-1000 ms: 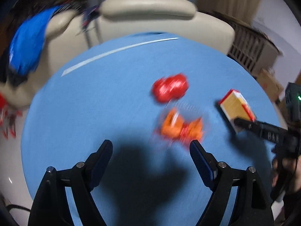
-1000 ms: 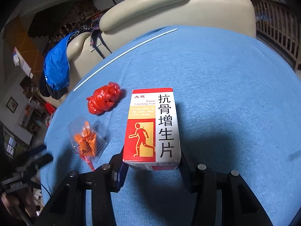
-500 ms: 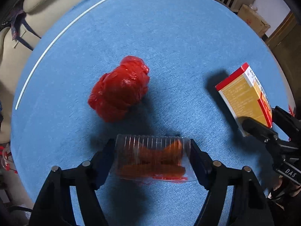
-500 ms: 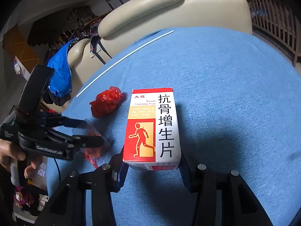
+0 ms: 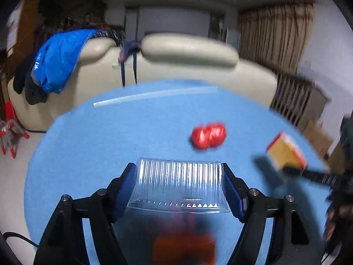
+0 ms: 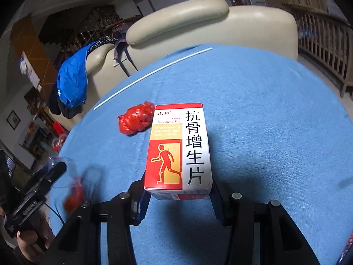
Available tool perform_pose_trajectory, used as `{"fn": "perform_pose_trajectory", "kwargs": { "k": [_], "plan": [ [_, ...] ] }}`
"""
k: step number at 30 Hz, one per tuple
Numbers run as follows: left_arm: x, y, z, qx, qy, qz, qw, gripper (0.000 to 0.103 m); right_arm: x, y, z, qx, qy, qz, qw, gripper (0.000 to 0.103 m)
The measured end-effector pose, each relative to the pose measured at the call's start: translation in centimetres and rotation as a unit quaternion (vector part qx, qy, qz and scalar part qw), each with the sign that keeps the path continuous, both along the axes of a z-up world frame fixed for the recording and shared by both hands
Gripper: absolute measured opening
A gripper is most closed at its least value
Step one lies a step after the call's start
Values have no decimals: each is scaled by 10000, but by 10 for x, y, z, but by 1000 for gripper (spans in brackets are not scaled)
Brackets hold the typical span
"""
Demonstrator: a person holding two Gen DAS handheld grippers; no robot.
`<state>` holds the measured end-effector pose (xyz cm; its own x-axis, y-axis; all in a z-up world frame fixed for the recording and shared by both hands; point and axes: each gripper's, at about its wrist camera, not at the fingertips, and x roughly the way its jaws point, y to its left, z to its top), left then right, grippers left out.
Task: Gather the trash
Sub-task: 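Grasp and lift the clear plastic tray with the left tool while the right tool holds the box, then carry the box in the right tool and the tray in the left tool to the wastebasket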
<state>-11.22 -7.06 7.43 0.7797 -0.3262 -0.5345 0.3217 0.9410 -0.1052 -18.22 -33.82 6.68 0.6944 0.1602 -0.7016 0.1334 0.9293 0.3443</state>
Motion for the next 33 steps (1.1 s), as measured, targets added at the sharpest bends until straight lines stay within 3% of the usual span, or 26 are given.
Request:
{"fn": "perform_pose_trajectory", "kwargs": {
  "k": [4, 11, 20, 33],
  "plan": [
    [14, 1, 20, -73, -84, -85, 9999, 76, -8, 8, 13, -81, -87, -8, 9999, 50],
    [-14, 23, 54, -171, -51, -28, 9998, 76, -22, 4, 23, -78, -171, -111, 9998, 50],
    [-50, -11, 66, 91, 122, -231, 9996, 76, -61, -5, 33, -157, -249, -251, 9993, 50],
    [-93, -70, 75, 377, 131, -770, 9962, 76, -159, -53, 36, -153, -301, -964, 9948, 50]
  ]
}}
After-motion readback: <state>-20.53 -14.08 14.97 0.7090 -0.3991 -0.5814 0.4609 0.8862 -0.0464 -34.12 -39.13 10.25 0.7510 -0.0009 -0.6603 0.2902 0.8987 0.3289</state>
